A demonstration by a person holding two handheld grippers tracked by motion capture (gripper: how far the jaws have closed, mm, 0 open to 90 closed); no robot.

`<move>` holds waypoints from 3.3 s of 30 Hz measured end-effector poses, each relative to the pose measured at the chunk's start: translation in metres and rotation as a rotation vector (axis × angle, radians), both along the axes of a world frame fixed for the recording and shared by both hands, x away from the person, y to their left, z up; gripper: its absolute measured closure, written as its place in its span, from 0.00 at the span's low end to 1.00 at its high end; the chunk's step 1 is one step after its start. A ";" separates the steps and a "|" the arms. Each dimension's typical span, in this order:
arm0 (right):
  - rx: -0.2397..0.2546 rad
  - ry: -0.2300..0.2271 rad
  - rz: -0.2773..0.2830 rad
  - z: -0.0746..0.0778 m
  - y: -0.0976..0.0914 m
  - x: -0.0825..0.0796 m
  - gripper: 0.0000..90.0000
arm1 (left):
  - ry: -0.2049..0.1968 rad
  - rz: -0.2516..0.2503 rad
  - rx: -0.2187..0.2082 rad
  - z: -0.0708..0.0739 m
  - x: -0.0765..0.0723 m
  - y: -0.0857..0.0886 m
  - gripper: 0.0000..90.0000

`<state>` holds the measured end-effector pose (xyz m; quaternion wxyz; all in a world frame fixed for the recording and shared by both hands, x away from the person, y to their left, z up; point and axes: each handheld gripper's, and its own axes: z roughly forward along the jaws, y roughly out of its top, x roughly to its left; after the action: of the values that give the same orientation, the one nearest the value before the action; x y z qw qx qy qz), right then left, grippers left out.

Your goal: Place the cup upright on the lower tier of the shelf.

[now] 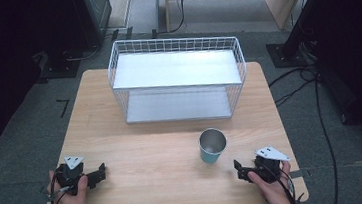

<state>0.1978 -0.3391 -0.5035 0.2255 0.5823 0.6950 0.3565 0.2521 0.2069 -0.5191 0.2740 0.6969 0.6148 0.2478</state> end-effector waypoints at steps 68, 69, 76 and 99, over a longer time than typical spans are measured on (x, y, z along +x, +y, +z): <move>0.145 -0.086 0.142 0.010 0.083 0.025 0.06 | 0.000 -0.004 0.001 0.000 0.000 -0.001 0.00; 0.151 -0.099 0.139 0.010 0.086 0.026 0.06 | 0.000 -0.004 0.001 0.000 0.000 -0.001 0.00; 0.130 -0.129 0.102 0.007 0.097 0.032 0.06 | 0.000 -0.004 0.001 0.000 0.000 -0.001 0.00; 0.129 -0.269 0.043 0.021 0.106 0.034 0.19 | 0.000 -0.004 0.000 0.000 0.000 -0.001 0.00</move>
<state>0.2316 -0.2332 -0.4826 0.2713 0.5276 0.6464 0.4799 0.2523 0.2055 -0.5191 0.2743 0.6981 0.6133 0.2475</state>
